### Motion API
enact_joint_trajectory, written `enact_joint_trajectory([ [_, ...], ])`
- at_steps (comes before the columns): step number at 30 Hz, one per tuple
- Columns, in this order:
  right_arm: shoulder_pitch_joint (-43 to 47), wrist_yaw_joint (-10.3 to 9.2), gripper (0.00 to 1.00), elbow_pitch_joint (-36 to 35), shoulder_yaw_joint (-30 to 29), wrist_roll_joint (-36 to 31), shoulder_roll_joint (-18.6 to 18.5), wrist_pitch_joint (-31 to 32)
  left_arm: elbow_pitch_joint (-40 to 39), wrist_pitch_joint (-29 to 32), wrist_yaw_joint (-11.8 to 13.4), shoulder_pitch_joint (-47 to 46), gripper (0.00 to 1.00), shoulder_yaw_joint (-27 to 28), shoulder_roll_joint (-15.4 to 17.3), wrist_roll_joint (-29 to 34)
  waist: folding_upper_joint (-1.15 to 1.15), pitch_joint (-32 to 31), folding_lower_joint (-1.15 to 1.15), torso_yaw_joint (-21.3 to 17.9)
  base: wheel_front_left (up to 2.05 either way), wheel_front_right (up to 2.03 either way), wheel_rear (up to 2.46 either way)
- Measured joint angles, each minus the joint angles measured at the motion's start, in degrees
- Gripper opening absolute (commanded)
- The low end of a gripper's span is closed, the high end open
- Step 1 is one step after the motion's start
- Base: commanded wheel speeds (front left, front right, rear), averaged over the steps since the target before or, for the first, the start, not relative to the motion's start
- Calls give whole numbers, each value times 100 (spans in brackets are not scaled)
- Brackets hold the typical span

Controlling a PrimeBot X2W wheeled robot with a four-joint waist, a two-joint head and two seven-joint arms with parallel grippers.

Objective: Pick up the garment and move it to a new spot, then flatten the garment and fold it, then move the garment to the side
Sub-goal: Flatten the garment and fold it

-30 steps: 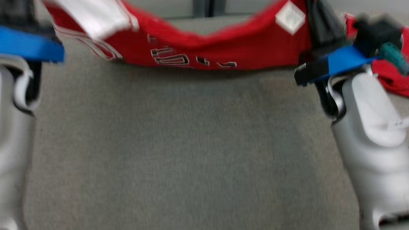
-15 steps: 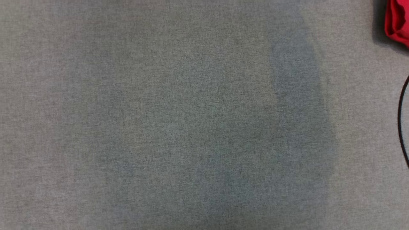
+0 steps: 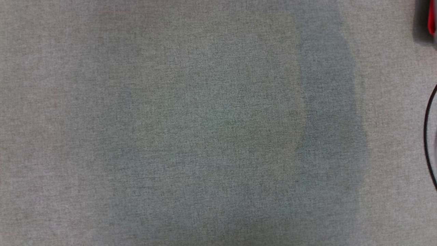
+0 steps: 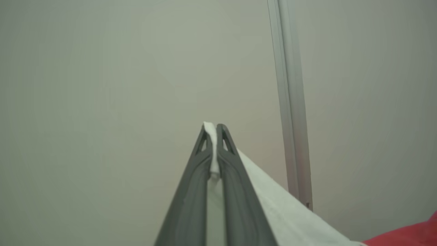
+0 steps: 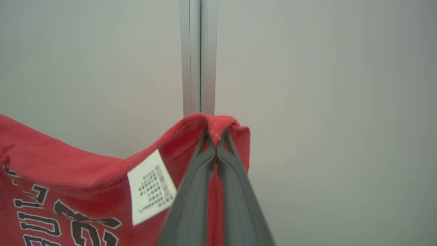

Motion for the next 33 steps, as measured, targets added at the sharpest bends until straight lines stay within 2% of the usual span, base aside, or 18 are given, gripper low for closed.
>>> enact_joint_trajectory([
  [5, 864, 0, 0, -396, 131, 122, 81, 0, -647, -26, 4, 1212, 0, 290, 36, -174, 0, -122, 0, 28, 0, 0, 0],
  [12, 2526, 0, 0, -1115, 494, 450, 120, -2, -2007, -27, 219, 3670, 0, 1319, 26, -105, -1, -477, -1, 27, 0, 0, 0],
  [15, 3311, 0, 0, -1496, 647, 648, 88, -1, -2535, -27, 286, 4785, 0, 1717, -100, 27, -1, -640, -1, 26, 0, 0, 0],
  [18, 4177, 0, 0, -1898, 780, 810, 59, -1, -3048, -27, 339, 5896, 0, 2098, -374, 166, -1, -817, -1, 38, 0, 0, 0],
  [24, 5689, 0, 0, -2464, 914, 1110, -31, 0, -3691, -27, 293, 7773, 0, 2510, -932, 533, -1, -1127, -1, 57, 0, 0, 0],
  [30, 6806, 0, 0, -2766, 901, 1244, -135, -1, -3962, -27, 197, 9051, 0, 2784, -1504, 714, -1, -1597, -2, 161, 0, 0, 0],
  [33, 7367, 0, 0, -2853, 805, 1287, -142, -1, -4052, -27, 151, 9503, 0, 2871, -1666, 748, -1, -1897, -2, 251, 0, 0, 0],
])
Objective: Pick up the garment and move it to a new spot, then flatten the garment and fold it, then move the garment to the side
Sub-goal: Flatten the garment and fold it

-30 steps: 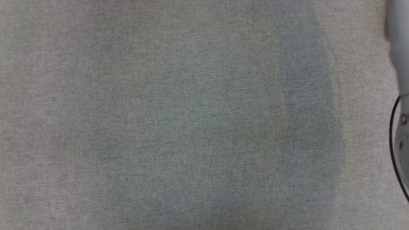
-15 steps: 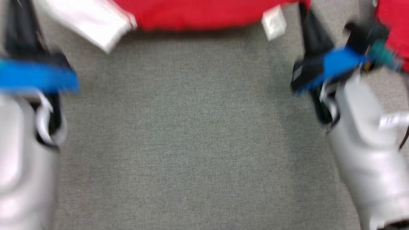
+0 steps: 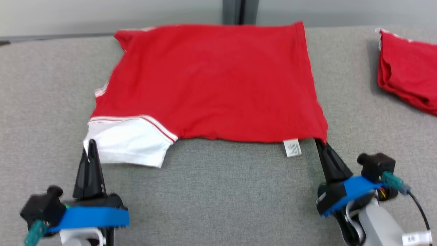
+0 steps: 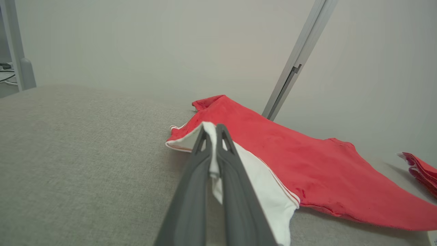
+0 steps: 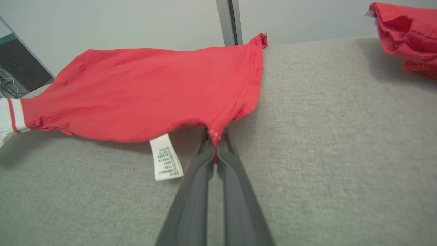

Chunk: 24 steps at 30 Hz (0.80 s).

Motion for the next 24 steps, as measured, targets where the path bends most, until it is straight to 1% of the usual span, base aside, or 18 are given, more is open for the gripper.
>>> enact_joint_trajectory([
  [5, 840, 0, 0, -181, -158, -73, -120, 1, -121, 0, -33, 665, 0, 23, -145, 112, 0, -447, 0, 102, 0, 0, 0],
  [11, 1590, 0, 0, -437, -266, -197, -264, 3, -229, 0, -44, 1353, 0, -100, -204, 175, 0, -777, 0, 109, 0, 0, 0],
  [16, 2190, 0, 0, -786, -410, -218, -280, 178, -409, 0, 63, 1827, 0, -244, -222, 159, 0, -914, 0, 145, 0, 0, 0],
  [19, 2530, 0, 0, -1059, -505, -249, -247, 341, -419, 0, 70, 2010, 0, -301, -222, 133, 0, -925, 1, 170, 0, 0, 0],
  [24, 2670, 0, 0, -1376, -591, -271, -140, 505, -370, 0, 47, 2020, 0, -313, -202, 141, 1, -885, 1, 167, 0, 0, 0],
])
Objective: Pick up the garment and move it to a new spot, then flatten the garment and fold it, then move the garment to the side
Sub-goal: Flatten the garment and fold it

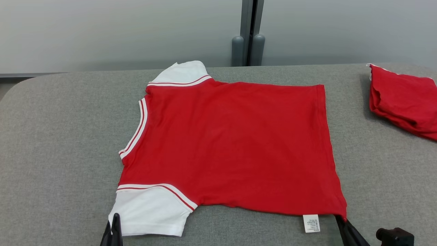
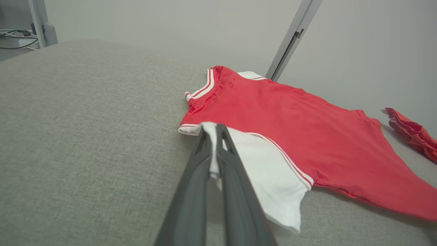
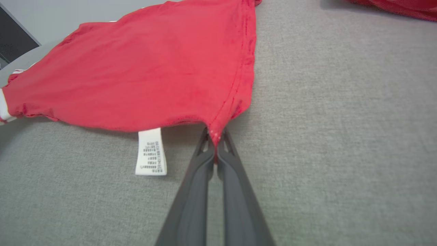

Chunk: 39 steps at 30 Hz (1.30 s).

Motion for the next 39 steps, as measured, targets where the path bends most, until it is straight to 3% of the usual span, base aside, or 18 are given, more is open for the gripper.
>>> enact_joint_trajectory([
  [9, -176, 0, 0, -133, 91, -15, -11, 194, 175, -1, -110, -621, 0, -126, 455, 132, 0, 66, 0, -117, 0, 0, 0],
  [13, -608, 0, 0, -1, 210, -36, -66, 305, 458, 2, -160, -1262, 0, -254, 802, 135, 0, 166, 1, -220, 0, 0, 0],
  [26, -1780, 0, 0, 601, 474, -85, -168, 368, 1600, 10, -196, -2994, 0, -833, 1423, 47, 2, 579, 1, -419, 0, 0, 0],
  [39, -3206, 0, 0, 1719, 714, -103, -93, 64, 3075, 1, -197, -4589, 0, -1603, 1693, -333, 2, 1178, 1, -530, 0, 0, 0],
])
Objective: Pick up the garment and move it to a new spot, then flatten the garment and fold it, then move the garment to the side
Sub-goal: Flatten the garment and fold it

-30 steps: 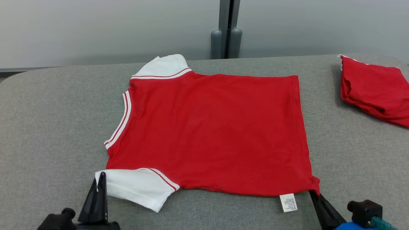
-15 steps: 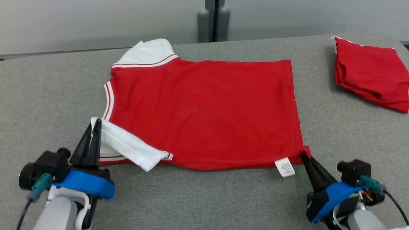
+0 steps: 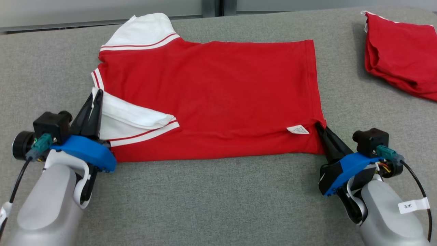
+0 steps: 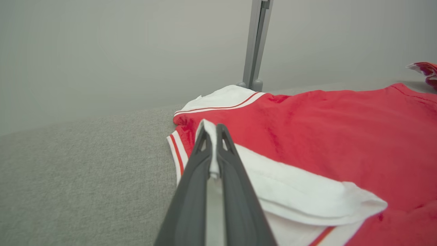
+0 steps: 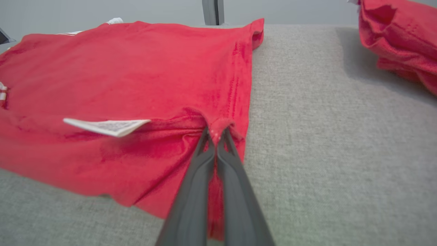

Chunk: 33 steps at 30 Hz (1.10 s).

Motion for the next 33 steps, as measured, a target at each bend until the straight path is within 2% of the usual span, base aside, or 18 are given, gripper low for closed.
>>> enact_joint_trajectory([
  [2, -140, 0, 0, 175, 33, 1, 22, -91, 126, 0, 0, -143, 0, -51, 3, -41, 0, 48, 0, 0, 0, 0, 0],
  [3, -192, 0, 26, 264, 49, 1, 35, -134, 164, -1, 0, -204, 0, -54, -2, -74, 0, 60, 0, 1, 0, 0, 0],
  [4, -228, 0, 100, 334, 69, 2, 47, -162, 200, -1, 0, -252, 80, -55, -13, -100, 0, 64, -1, 4, 0, 0, 0],
  [5, -252, 0, 100, 391, 92, 14, 60, -211, 231, 0, 0, -285, 100, -56, -14, -97, 0, 61, -1, 8, 0, 0, 0],
  [11, -198, 0, 100, 637, 152, 114, 24, -410, 153, -1, 0, -132, 100, 211, -119, -81, -2, -134, -2, 87, 0, 0, 0],
  [20, 158, 0, 100, 614, 130, 165, -57, -513, -58, -1, 0, 1009, 100, 691, -302, 45, -2, -342, -2, 151, 0, 0, 0],
  [26, 218, 0, 100, 742, 93, 165, 5, -527, 168, -2, 0, 1335, 100, 699, -389, 14, -2, -380, -2, 199, 0, 0, 0],
  [33, 152, 0, 100, 981, 111, 134, 68, -535, 512, -1, 0, 1256, 100, 644, -426, -164, -2, -322, -2, 186, 0, 0, 0],
])
